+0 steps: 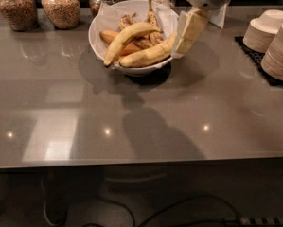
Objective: Pick banana from white bowl
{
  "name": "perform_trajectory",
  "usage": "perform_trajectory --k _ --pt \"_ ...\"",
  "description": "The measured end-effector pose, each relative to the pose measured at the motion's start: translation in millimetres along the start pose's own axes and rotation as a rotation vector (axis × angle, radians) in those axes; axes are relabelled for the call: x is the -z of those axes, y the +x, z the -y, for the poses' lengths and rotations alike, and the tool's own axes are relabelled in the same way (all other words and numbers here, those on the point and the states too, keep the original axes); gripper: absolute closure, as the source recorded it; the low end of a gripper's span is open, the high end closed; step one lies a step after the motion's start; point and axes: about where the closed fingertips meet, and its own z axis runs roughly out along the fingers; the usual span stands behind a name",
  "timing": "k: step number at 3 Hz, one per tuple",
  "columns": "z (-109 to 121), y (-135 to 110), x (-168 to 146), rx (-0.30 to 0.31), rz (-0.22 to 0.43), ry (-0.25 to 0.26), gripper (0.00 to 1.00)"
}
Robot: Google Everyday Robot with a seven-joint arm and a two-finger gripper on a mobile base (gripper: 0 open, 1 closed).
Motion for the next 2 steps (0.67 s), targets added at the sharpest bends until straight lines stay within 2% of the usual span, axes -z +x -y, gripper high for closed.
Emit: perform_trajectory --k 1,2 --pt "1 -1 -1 0.005 0.000 0.000 0.00" --pt "23 -9 -17 0.064 0.017 -0.005 0.00"
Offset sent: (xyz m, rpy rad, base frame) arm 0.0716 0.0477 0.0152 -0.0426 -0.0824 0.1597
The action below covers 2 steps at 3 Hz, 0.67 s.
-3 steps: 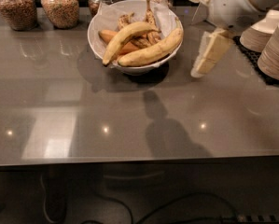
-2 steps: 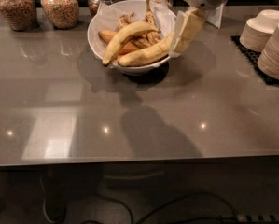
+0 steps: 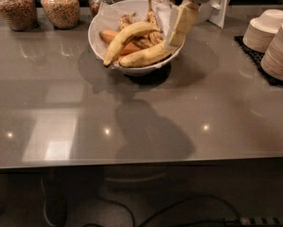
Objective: Pick banana from white bowl
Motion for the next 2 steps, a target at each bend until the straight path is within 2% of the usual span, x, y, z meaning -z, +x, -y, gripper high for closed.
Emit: perform_trajectory --k 1,2 --pt "29 -12 -27 0.075 0.033 -0.027 0.00" --pt "45 -17 -46 0.108 0.056 -0.040 0.18"
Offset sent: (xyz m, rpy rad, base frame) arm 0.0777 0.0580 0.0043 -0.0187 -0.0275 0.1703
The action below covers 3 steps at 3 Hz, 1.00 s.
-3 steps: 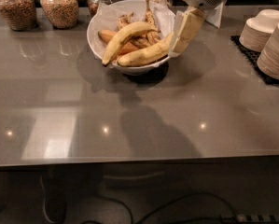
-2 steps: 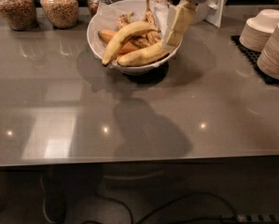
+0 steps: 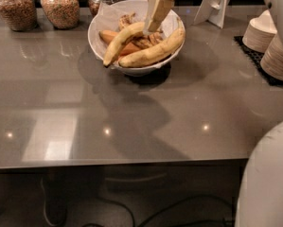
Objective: Pick banana from white bowl
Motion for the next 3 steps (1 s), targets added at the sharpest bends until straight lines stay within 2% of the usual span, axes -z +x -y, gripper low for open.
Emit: perform_trajectory --k 1,3 --pt "3 4 -16 -0.004 0.011 -0.020 0.30" --pt "-8 17 -41 -0.044 0.023 -0.076 0.31"
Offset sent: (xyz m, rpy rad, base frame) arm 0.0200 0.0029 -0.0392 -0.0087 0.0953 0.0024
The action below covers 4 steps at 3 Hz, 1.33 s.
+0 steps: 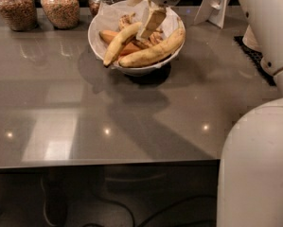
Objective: Pick banana from white bowl
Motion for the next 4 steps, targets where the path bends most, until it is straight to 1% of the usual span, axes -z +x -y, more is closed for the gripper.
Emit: perform_trajectory --k 1,2,3,4 --pt "-3 5 -11 -0.022 0.007 -0.016 0.31" --pt "-2 8 -20 -0.040 0.014 -0.021 0.33" --pt "-2 8 -20 -0.041 0.014 -0.021 0.34" --pt "-3 13 -34 -0.070 0.025 -0.030 0.36"
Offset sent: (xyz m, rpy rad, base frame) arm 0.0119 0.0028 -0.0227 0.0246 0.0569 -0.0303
